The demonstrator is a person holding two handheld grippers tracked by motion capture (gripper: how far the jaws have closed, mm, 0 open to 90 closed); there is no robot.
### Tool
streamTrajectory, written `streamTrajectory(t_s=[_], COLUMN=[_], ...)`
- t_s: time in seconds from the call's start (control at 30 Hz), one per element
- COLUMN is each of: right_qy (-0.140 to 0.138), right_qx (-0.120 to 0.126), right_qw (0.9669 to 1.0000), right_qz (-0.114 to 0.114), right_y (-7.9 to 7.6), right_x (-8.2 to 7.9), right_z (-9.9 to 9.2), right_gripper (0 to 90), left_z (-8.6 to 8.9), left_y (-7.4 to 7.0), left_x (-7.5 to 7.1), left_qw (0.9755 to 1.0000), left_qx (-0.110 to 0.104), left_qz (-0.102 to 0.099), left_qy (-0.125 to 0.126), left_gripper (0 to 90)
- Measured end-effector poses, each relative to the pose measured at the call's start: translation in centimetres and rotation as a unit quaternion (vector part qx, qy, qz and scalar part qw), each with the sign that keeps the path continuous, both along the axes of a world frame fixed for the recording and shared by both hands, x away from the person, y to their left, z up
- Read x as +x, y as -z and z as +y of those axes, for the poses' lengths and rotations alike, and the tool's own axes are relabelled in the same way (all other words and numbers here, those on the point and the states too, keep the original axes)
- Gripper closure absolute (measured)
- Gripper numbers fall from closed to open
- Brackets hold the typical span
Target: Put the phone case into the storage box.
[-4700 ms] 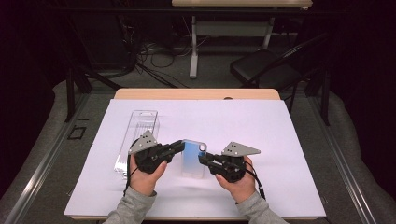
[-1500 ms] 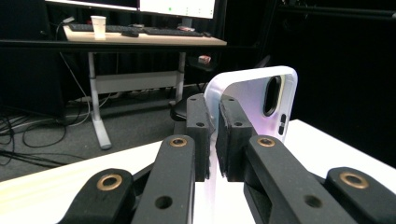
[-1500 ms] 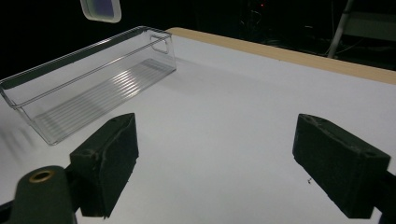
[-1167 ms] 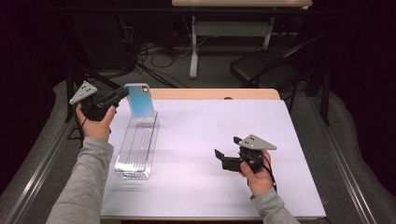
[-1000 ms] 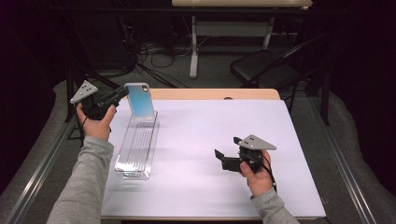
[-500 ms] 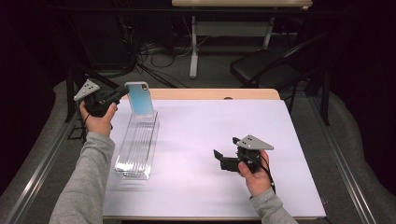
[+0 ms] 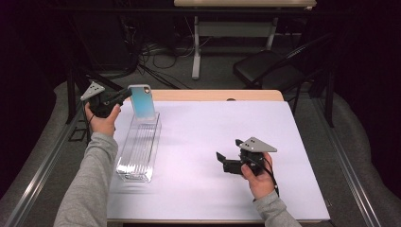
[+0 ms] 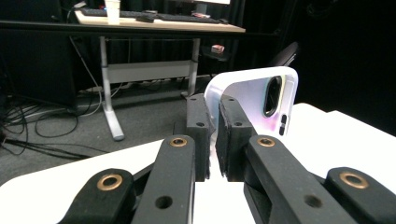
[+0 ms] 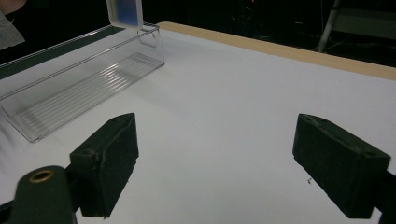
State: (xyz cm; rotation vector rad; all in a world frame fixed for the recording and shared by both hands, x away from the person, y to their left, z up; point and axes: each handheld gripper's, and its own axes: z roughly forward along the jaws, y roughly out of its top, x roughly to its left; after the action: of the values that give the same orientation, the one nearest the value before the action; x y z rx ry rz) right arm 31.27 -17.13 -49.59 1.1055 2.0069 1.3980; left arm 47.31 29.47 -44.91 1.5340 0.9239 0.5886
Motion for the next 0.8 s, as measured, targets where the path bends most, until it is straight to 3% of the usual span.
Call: streamTrajectory(t_s=[0.27, 0.47, 0.7, 0.8], right_qy=[-0.001, 0.003, 0.003, 0.005], right_qx=[-0.004, -0.003, -0.003, -0.003], right_qw=[1.0000, 1.0000, 1.0000, 1.0000], right_qz=[0.000, 0.003, 0.005, 0.006], right_y=[0.1, 0.1, 0.2, 0.2], right_x=[0.1, 0.2, 0.2, 0.2], right_z=[0.1, 0.0, 0.0, 0.0], right_gripper=[13.9, 13.9, 13.9, 13.9], left_z=[0.1, -0.4, -1.1, -1.1], left_y=[1.1, 1.7, 2.3, 2.4], left_x=[0.9, 1.5, 1.8, 1.9], left_qw=[0.9999, 0.9997, 0.9983, 0.9983], left_qx=[0.003, 0.020, 0.053, 0.054], left_qz=[0.013, 0.016, 0.016, 0.016], left_qy=[-0.001, 0.007, 0.018, 0.017], left_gripper=[84.9, 84.9, 84.9, 84.9])
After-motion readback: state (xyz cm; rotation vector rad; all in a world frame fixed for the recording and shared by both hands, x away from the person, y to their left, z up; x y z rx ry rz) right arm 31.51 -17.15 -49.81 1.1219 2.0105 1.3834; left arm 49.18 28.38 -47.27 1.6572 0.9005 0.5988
